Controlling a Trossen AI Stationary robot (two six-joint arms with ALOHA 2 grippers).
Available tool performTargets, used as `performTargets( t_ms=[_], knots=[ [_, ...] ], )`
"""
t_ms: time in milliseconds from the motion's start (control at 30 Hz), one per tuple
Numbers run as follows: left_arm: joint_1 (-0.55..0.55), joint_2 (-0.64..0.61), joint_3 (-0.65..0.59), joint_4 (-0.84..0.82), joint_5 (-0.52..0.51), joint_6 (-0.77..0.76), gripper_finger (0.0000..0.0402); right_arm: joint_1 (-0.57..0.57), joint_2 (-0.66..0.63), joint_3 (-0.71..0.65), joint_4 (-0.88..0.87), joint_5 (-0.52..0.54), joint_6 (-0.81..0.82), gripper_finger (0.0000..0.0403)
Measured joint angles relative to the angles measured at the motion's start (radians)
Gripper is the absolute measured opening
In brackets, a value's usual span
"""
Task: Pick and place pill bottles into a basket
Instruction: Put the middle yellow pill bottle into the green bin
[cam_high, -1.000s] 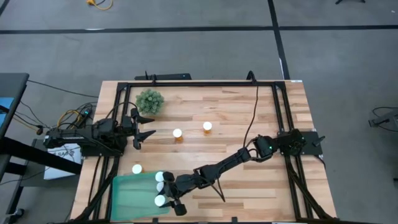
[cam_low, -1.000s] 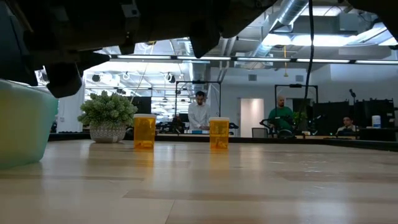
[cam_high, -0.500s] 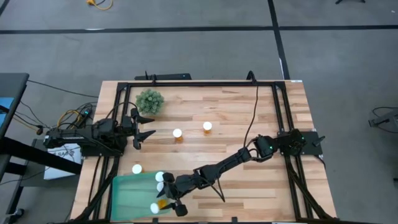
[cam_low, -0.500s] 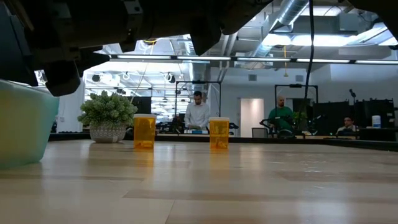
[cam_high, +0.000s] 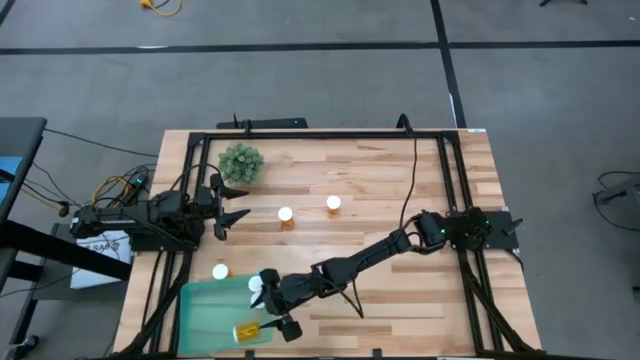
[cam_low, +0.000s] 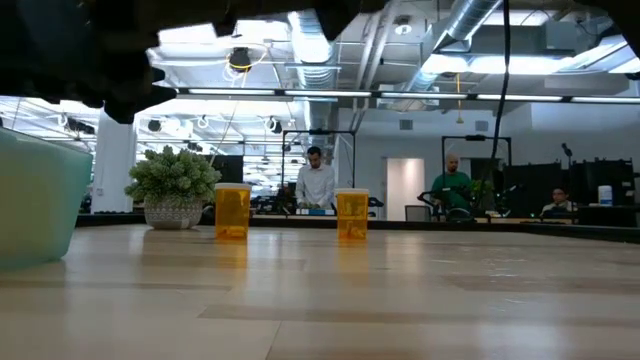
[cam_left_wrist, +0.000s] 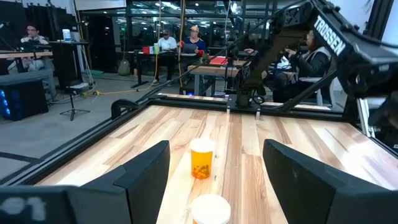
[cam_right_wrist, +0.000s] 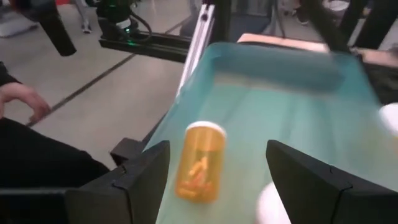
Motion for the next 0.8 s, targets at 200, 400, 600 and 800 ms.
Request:
performTargets(
  t_ms=[200, 400, 600, 800],
  knots=[
    [0.000, 0.000, 0.000, 0.000, 0.000, -0.001, 0.0249, 0.002, -0.067, 0.000, -0.141, 0.033, -0.013, 0.0261],
    [0.000, 0.000, 0.000, 0.000, 0.000, -0.004, 0.0249, 0.016, -0.095, 0.002, -0.413, 0.050, -0.121, 0.0260],
    [0.000, 0.000, 0.000, 0.000, 0.000, -0.006, 0.0249, 0.043, -0.122, 0.002, -0.583, 0.142, -0.230, 0.0260],
    [0.000, 0.000, 0.000, 0.000, 0.000, -0.006, 0.0249, 0.049, -0.122, 0.068, -0.678, 0.198, -0.334, 0.0260]
  ],
)
